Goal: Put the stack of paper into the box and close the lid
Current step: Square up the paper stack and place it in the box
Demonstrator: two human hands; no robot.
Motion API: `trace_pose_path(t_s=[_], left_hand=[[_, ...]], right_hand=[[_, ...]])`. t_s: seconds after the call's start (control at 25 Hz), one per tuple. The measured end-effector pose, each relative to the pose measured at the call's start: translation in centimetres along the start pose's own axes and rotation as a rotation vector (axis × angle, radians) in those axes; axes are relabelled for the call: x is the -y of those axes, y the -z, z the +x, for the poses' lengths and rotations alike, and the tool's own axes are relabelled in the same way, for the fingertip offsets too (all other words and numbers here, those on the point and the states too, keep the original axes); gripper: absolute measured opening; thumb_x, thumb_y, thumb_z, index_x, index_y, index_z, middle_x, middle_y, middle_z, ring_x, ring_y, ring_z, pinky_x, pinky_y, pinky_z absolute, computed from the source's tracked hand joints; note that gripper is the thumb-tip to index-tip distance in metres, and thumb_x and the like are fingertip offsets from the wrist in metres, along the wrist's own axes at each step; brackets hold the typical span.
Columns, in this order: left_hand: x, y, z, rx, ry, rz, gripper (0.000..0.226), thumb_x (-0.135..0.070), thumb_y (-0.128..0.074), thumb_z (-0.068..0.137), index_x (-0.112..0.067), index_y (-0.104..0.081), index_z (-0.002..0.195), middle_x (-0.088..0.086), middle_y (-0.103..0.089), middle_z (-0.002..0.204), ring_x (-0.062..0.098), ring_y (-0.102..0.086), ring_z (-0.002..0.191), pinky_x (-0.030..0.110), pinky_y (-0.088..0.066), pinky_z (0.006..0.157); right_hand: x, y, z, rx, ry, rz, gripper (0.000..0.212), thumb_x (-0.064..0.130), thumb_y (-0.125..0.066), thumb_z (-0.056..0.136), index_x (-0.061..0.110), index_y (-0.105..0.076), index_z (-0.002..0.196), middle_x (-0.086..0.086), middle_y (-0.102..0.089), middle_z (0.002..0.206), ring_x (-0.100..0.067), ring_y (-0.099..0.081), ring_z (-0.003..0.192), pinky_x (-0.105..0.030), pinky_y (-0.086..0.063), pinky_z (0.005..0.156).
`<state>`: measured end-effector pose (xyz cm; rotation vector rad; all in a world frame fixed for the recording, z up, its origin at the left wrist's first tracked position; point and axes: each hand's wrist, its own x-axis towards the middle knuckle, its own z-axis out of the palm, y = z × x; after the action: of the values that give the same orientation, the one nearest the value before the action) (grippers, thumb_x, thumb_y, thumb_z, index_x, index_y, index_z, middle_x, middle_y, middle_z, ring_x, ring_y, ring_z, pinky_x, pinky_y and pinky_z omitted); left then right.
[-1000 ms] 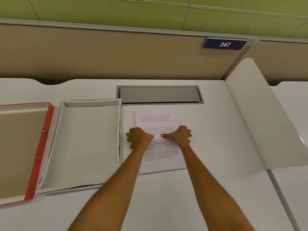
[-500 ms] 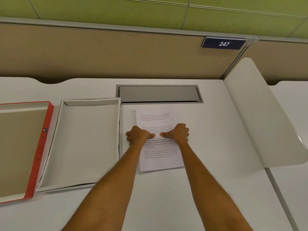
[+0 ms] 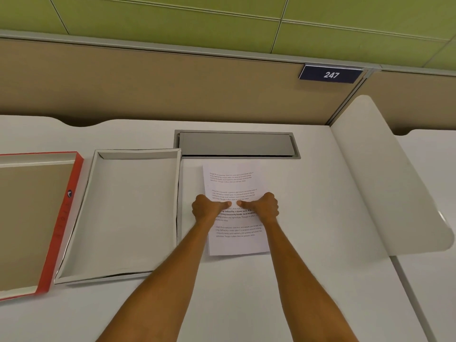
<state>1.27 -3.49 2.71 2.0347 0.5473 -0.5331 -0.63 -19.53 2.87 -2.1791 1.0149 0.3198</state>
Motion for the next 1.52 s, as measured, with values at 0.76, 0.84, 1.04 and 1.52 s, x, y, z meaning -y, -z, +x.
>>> trace_pose_path(t_s=[0.76, 0.84, 1.04, 1.52], left_hand=[[-2.3, 2.2, -5.7, -0.07, -0.543, -0.592, 0.043, -0.027, -0.091, 0.065, -0.046, -0.062, 0.089, -0.024, -0.07, 0.084, 0.0, -0.068, 0.079, 0.018, -0.058, 0.062], [-1.7, 2.1, -5.8, -0.084, -0.598, -0.607, 0.044, -0.024, -0.09, 0.067, -0.052, -0.062, 0.086, -0.028, -0.069, 0.083, -0.001, -0.067, 0.08, 0.014, -0.055, 0.062], [0.2, 1.6, -5.7, -0.093, -0.609, -0.6, 0.047, -0.021, -0.09, 0.067, -0.053, -0.063, 0.088, -0.025, -0.07, 0.086, 0.007, -0.067, 0.082, 0.021, -0.06, 0.067], [0.1, 3.0, -3.6, 0.09, -0.51, -0.529, 0.084, -0.025, -0.095, 0.053, -0.024, -0.056, 0.127, 0.004, -0.067, 0.116, 0.024, -0.065, 0.107, 0.04, -0.062, 0.083]], right_hand=[[0.9, 5.0, -5.1, -0.281, 0.434, 0.833, 0.07, 0.027, -0.092, 0.06, 0.027, -0.044, 0.111, 0.016, -0.06, 0.101, -0.001, -0.064, 0.092, -0.017, -0.059, 0.068], [0.1, 4.7, -5.2, -0.257, 0.488, 0.9, 0.069, 0.02, -0.092, 0.061, 0.039, -0.048, 0.111, 0.018, -0.062, 0.103, -0.003, -0.064, 0.098, -0.023, -0.06, 0.074], [-1.8, 3.5, -5.5, -0.219, 0.521, 0.9, 0.073, 0.014, -0.089, 0.066, 0.053, -0.048, 0.111, 0.021, -0.063, 0.105, 0.0, -0.063, 0.101, -0.021, -0.059, 0.077], [-3.6, 4.1, -4.2, -0.05, 0.553, 0.782, 0.071, 0.033, -0.092, 0.06, 0.04, -0.053, 0.119, 0.011, -0.065, 0.115, -0.008, -0.064, 0.108, -0.029, -0.059, 0.086]])
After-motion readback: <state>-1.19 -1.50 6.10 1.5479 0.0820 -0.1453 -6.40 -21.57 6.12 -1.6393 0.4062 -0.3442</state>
